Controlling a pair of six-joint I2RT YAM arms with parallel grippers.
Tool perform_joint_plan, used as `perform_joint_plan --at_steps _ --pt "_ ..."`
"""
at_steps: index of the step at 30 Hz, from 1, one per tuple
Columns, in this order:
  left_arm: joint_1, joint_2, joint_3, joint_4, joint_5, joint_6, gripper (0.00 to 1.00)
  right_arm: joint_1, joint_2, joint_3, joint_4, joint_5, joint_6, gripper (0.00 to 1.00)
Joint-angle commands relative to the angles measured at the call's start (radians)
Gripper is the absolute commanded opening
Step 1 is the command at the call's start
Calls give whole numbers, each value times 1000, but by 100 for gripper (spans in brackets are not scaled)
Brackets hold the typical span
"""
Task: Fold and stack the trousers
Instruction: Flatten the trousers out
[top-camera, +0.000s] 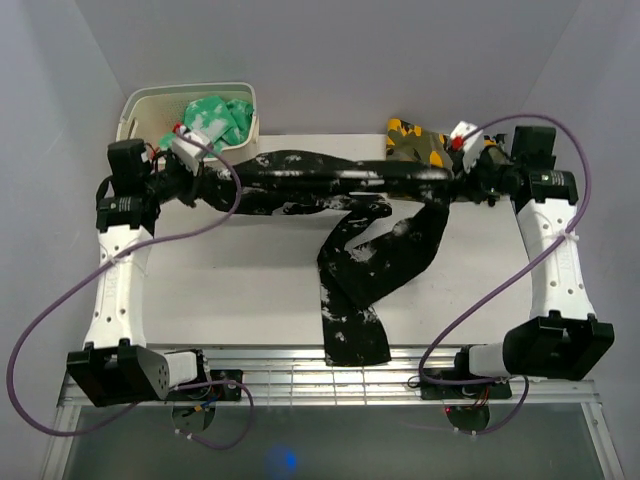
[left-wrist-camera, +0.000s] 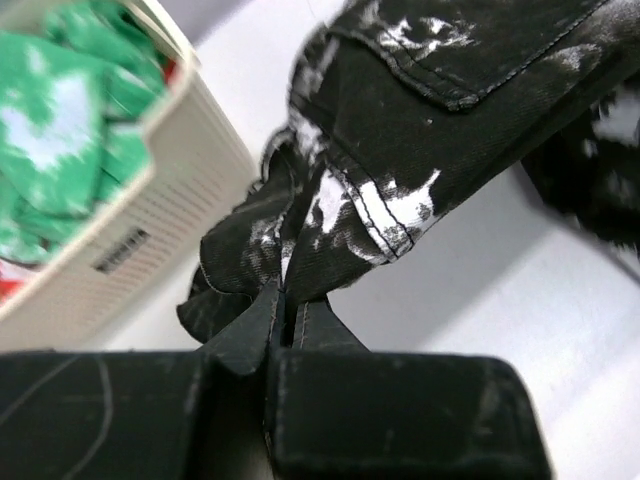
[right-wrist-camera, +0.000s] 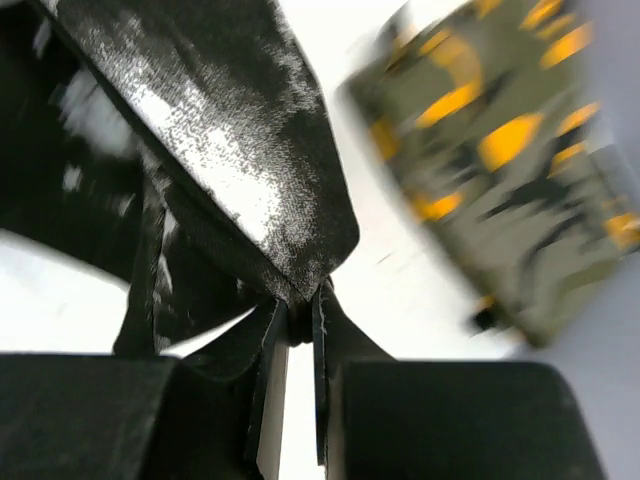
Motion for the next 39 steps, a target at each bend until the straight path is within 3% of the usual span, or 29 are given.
perform_joint_plan --at_steps 1,2,4,5,6,7,8,11,16,18,22,28,33,39 --pt "73 -184 -223 -57 -112 235 0 -80 -161 -288 -105 176 -299 8" --pt "73 -251 -332 -148 -80 353 0 -79 -193 -430 -133 174 -346 8" --pt "73 -308 -431 -251 -63 482 5 -61 -267 -537 -199 154 -432 8" --pt "73 -351 -477 -305 -84 557 17 -44 -284 -607 -298 150 -504 8" --pt "71 -367 -550 -308 -104 569 42 -22 -298 -634 -352 148 -539 13" --pt "73 -378 -570 -308 -118 572 51 22 -322 -657 -381 153 -550 22" --pt "73 -382 -575 -318 -121 570 58 35 -335 -674 -388 157 -534 47" --pt "73 -333 -484 -377 -51 527 82 41 -353 -677 -365 182 -512 80" --pt "73 -64 -212 -479 79 406 84 39 -272 -619 -339 240 -471 84" --pt "71 2 -183 -519 102 401 91 38 -238 -623 -326 252 -461 84" --pt "62 121 -219 -528 40 377 94 19 -176 -662 -231 295 -422 85" --pt "62 153 -330 -427 -22 279 94 18 -64 -627 -145 237 -337 83" --pt "58 284 -282 -316 30 110 94 19 -10 -605 -98 237 -316 80" --pt "-8 414 -230 -252 55 43 97 19 22 -591 -42 240 -299 76"
